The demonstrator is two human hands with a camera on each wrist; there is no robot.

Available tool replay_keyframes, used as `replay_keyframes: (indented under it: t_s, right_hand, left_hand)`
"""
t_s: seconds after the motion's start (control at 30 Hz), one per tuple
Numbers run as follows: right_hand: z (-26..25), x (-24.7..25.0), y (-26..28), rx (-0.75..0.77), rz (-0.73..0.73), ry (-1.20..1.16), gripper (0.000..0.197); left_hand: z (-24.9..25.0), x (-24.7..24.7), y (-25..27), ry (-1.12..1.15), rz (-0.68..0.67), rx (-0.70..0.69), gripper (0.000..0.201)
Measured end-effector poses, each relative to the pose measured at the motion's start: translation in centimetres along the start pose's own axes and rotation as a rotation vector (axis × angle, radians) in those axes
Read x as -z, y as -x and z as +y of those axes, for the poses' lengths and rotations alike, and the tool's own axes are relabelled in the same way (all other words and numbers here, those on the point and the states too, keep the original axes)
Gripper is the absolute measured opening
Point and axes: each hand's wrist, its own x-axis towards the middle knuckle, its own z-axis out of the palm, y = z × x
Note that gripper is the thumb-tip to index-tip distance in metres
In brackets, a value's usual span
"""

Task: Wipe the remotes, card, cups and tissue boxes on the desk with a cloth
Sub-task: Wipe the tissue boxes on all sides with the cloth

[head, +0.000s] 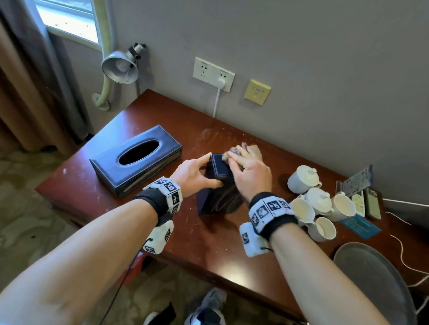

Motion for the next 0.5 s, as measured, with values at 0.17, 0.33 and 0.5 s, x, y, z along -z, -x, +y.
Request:
replay_keyframes:
  t_s: [0.17, 0.33, 0.5]
  right_hand:
    - [-1.2, -0.8, 1.8, 0.192, -0.045, -0.052, 0.031]
    - [3.1, 1.9, 0.4, -0.041, -0.030, -0.033, 0.028]
    - [-0.6, -0.1, 0.8, 0.033, -0.003, 0.030, 0.029]
  left_hand:
    - [-0.5, -0.2, 0.5, -0.063, -0.001, 0.000, 0.085]
    - [0.3, 0.1, 0.5, -0.067, -0.026, 0.058, 0.092]
    - [0.3, -0.3, 0.9, -0.091, 0.006, 0.029, 0.085]
